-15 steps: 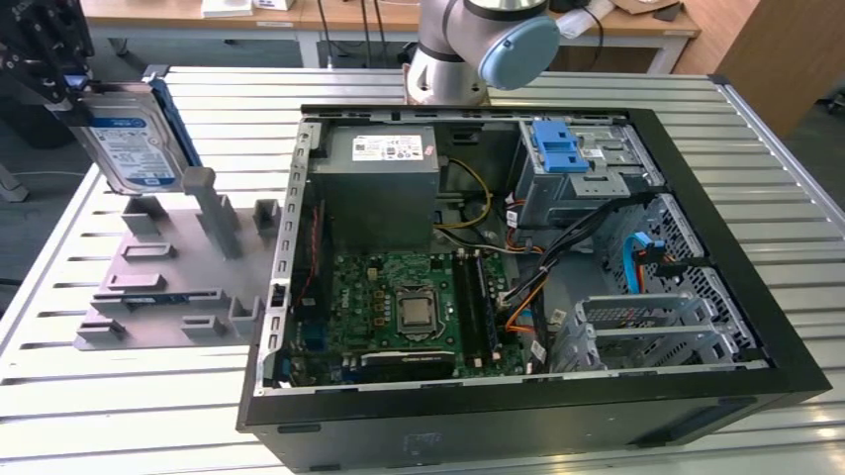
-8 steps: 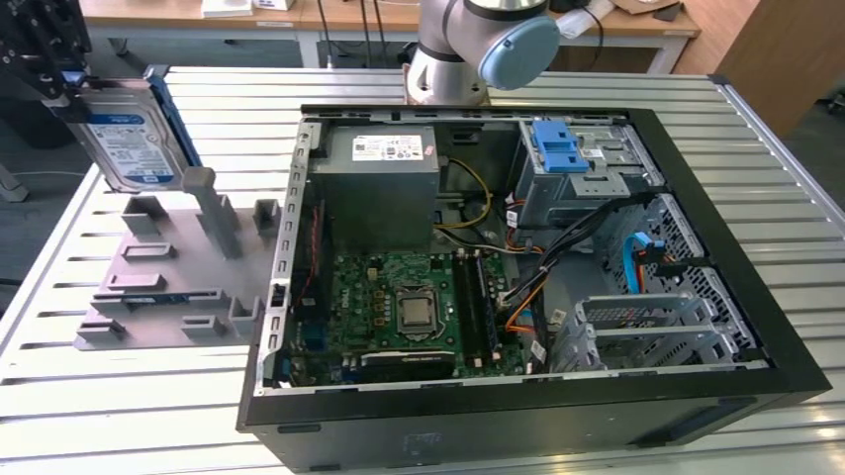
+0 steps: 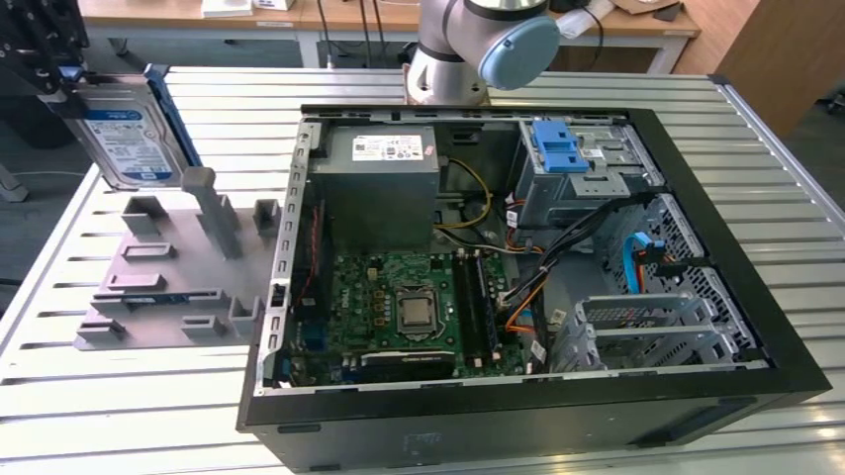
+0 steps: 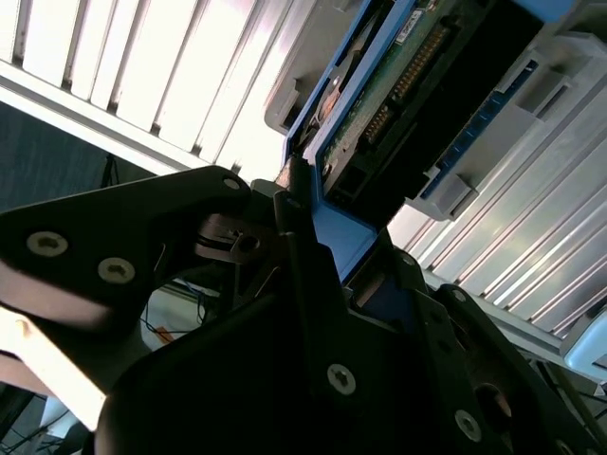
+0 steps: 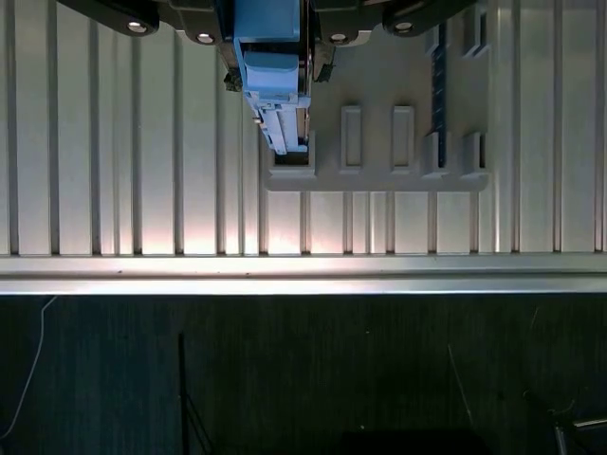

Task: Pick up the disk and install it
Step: 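Pick up the disk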

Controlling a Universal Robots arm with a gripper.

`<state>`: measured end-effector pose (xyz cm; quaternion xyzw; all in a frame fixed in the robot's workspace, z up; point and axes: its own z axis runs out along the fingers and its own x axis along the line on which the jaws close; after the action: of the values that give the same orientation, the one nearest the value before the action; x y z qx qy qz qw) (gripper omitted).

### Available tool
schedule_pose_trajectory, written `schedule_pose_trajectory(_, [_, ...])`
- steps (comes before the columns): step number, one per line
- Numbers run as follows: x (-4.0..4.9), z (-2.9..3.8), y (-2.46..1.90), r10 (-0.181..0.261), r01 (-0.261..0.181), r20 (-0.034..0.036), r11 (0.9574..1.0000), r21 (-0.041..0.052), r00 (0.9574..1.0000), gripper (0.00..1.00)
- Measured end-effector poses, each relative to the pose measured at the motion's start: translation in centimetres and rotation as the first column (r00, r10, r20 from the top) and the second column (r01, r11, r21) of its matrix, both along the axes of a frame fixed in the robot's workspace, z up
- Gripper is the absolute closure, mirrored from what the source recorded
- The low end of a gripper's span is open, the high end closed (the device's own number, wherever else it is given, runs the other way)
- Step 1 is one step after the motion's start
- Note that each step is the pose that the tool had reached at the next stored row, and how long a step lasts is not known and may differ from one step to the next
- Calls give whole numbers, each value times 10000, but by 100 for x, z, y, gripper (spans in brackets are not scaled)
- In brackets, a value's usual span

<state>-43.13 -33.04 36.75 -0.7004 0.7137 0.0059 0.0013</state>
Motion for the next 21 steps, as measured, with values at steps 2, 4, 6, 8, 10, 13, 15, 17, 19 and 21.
schedule_pose_trajectory(2, [0,13,0,0,0,0,10000,1,10000,64])
schedule_pose_trajectory(4, [0,27,0,0,0,0,10000,0,10000,64])
schedule_pose_trajectory(6, [0,43,0,0,0,-1,10000,-1,10000,64])
schedule_pose_trajectory(8, [0,61,0,0,0,-1,10000,0,10000,64])
schedule_pose_trajectory(10, [0,78,0,0,0,0,10000,0,10000,64])
schedule_pose_trajectory(13, [0,103,0,0,0,0,10000,0,10000,64])
schedule_pose_trajectory(15, [0,122,0,0,0,0,10000,0,10000,64])
schedule_pose_trajectory(17, [0,139,0,0,0,0,10000,0,10000,64])
schedule_pose_trajectory(19, [0,155,0,1,-1,0,10000,0,10000,64])
schedule_pose_trajectory(21, [0,171,0,1,-1,1,10000,0,10000,64])
